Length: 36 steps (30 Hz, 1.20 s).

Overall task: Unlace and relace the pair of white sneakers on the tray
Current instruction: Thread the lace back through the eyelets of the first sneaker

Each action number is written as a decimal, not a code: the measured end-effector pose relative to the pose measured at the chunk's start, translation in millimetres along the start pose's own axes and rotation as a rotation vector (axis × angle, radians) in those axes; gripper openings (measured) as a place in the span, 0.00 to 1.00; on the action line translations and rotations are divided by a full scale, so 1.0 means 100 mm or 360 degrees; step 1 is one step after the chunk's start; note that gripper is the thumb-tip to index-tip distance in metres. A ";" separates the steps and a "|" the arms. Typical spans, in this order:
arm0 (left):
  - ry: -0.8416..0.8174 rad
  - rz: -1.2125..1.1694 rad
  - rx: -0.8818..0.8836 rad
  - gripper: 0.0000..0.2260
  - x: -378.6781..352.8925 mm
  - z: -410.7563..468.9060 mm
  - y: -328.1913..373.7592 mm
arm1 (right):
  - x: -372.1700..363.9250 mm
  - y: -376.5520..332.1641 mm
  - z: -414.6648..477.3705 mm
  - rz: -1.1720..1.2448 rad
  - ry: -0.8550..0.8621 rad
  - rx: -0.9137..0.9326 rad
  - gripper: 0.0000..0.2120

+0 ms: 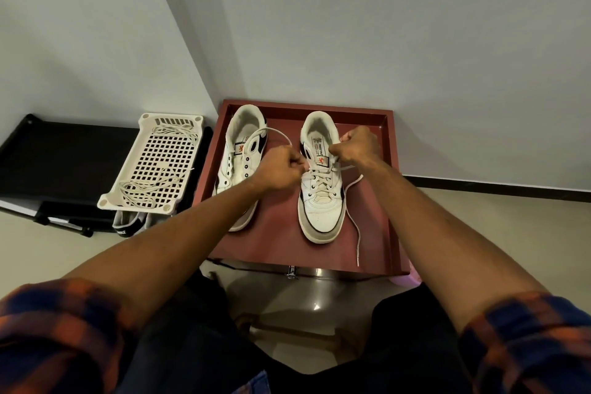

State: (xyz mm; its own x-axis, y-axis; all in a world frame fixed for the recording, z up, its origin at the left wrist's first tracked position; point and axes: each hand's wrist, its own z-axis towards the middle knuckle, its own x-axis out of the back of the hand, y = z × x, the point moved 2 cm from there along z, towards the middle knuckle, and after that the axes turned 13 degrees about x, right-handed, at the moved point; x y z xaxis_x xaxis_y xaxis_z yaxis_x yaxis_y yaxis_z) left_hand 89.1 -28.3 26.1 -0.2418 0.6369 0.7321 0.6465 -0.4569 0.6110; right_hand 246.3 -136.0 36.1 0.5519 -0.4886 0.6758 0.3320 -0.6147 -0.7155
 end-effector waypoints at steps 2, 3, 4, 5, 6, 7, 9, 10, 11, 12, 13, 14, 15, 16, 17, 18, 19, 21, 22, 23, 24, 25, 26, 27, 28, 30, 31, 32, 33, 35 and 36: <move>-0.0009 0.0015 0.0021 0.08 0.07 -0.01 -0.13 | -0.02 0.01 0.00 0.0017 0.0004 -0.0013 0.08; 0.0019 0.0047 0.0003 0.07 0.09 -0.02 -0.15 | -0.03 0.01 0.01 0.0026 0.0009 -0.0019 0.08; 0.0057 0.0072 -0.0028 0.05 0.10 -0.03 -0.15 | -0.05 0.01 0.01 0.0045 0.0014 -0.0035 0.08; 0.0088 0.0083 -0.0089 0.03 0.09 -0.03 -0.10 | -0.06 0.02 0.02 0.0071 0.0018 -0.0052 0.08; 0.0110 0.0108 -0.0163 0.04 0.07 -0.04 -0.04 | -0.07 0.02 0.02 0.0089 0.0018 -0.0067 0.08; 0.0112 0.0157 -0.0238 0.07 0.04 -0.04 0.05 | -0.07 0.04 0.04 0.0093 0.0021 -0.0073 0.08; 0.0101 0.0331 -0.0306 0.12 -0.06 -0.06 0.20 | -0.09 0.05 0.05 0.0108 0.0014 -0.0080 0.08; 0.0107 0.0432 -0.0305 0.13 -0.12 -0.05 0.26 | -0.09 0.07 0.05 0.0123 0.0013 -0.0086 0.07; 0.0130 0.0532 -0.0283 0.13 -0.17 -0.03 0.30 | -0.10 0.08 0.06 0.0127 0.0014 -0.0089 0.07; 0.0159 0.0603 -0.0254 0.12 -0.22 -0.02 0.33 | -0.10 0.08 0.06 0.0124 0.0018 -0.0092 0.07; 0.0184 0.0636 -0.0234 0.11 -0.26 -0.01 0.35 | -0.09 0.09 0.07 0.0115 0.0023 -0.0089 0.07; 0.0201 0.0627 -0.0220 0.10 -0.28 -0.01 0.34 | -0.09 0.09 0.06 0.0111 0.0025 -0.0089 0.07; 0.0207 0.0587 -0.0205 0.09 -0.29 0.00 0.33 | -0.09 0.09 0.07 0.0115 0.0026 -0.0083 0.06; 0.0207 0.0516 -0.0185 0.08 -0.28 -0.01 0.30 | -0.10 0.09 0.07 0.0118 0.0024 -0.0081 0.07; 0.0209 0.0424 -0.0156 0.08 -0.25 -0.02 0.26 | -0.10 0.10 0.07 0.0121 0.0024 -0.0077 0.07; 0.0204 0.0320 -0.0123 0.07 -0.22 -0.02 0.22 | -0.11 0.10 0.07 0.0129 0.0025 -0.0080 0.08; 0.0184 0.0214 -0.0096 0.06 -0.18 -0.01 0.18 | -0.11 0.10 0.08 0.0136 0.0026 -0.0082 0.08; 0.0126 -0.0006 -0.0032 0.03 -0.08 -0.01 0.08 | -0.11 0.10 0.08 0.0167 0.0017 -0.0090 0.08; 0.0108 -0.0103 0.0011 0.02 -0.02 -0.01 0.04 | -0.11 0.11 0.08 0.0194 0.0013 -0.0096 0.08; 0.0095 -0.0172 0.0051 0.04 0.04 0.00 -0.02 | -0.11 0.12 0.08 0.0225 0.0006 -0.0103 0.07; 0.0080 -0.0191 0.0070 0.04 0.08 0.00 -0.08 | -0.11 0.13 0.07 0.0256 -0.0002 -0.0113 0.07; 0.0074 -0.0162 0.0060 0.04 0.11 0.00 -0.12 | -0.11 0.14 0.07 0.0284 -0.0007 -0.0120 0.07; 0.0085 -0.0096 0.0035 0.04 0.12 -0.01 -0.14 | -0.11 0.14 0.06 0.0313 -0.0010 -0.0129 0.07; 0.0111 -0.0023 -0.0006 0.04 0.12 -0.02 -0.13 | -0.12 0.15 0.07 0.0343 -0.0009 -0.0140 0.07; 0.0145 0.0045 -0.0061 0.03 0.12 -0.04 -0.10 | -0.12 0.16 0.07 0.0378 -0.0014 -0.0152 0.06; 0.0247 0.0198 -0.0246 0.11 0.08 -0.07 0.01 | -0.13 0.18 0.09 0.0440 -0.0029 -0.0184 0.06; 0.0286 0.0284 -0.0334 0.14 0.04 -0.07 0.07 | -0.13 0.20 0.10 0.0463 -0.0030 -0.0193 0.06; 0.0316 0.0361 -0.0398 0.15 -0.01 -0.08 0.14 | -0.12 0.21 0.11 0.0483 -0.0028 -0.0195 0.06; 0.0314 0.0429 -0.0431 0.16 -0.06 -0.07 0.20 | -0.12 0.22 0.11 0.0502 -0.0022 -0.0193 0.05; 0.0244 0.0576 -0.0399 0.16 -0.14 -0.04 0.29 | -0.11 0.23 0.10 0.0543 -0.0016 -0.0203 0.05; 0.0207 0.0644 -0.0364 0.16 -0.18 -0.01 0.33 | -0.10 0.23 0.10 0.0562 -0.0016 -0.0206 0.05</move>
State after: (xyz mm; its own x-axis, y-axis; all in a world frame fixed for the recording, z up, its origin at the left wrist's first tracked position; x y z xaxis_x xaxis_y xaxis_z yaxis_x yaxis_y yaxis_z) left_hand 113.5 -55.6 33.3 -0.1017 0.3037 0.9473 0.5352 -0.7860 0.3094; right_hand 255.6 -139.0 10.8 0.6229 -0.6785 0.3893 0.0206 -0.4832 -0.8753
